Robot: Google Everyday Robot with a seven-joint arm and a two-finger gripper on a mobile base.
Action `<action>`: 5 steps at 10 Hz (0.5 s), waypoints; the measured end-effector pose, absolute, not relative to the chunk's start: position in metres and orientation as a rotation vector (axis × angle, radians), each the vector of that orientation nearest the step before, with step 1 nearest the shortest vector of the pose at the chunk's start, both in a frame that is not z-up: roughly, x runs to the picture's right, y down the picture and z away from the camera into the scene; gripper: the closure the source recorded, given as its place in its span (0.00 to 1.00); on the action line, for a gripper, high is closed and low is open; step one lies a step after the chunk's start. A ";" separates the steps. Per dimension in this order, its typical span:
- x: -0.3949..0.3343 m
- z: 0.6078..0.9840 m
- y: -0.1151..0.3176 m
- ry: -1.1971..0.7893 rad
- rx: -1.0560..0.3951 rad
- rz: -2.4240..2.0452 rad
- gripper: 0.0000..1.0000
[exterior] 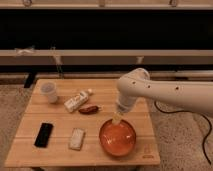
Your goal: Move the arm in a circular motion
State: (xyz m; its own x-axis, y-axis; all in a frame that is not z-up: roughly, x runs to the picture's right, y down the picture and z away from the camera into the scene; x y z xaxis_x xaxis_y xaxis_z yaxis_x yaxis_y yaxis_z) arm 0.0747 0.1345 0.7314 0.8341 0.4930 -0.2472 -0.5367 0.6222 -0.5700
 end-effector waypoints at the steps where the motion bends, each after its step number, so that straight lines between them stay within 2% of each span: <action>1: 0.076 0.733 0.133 0.080 -0.671 0.593 0.32; 5: 0.087 0.770 0.088 0.116 -0.651 0.568 0.32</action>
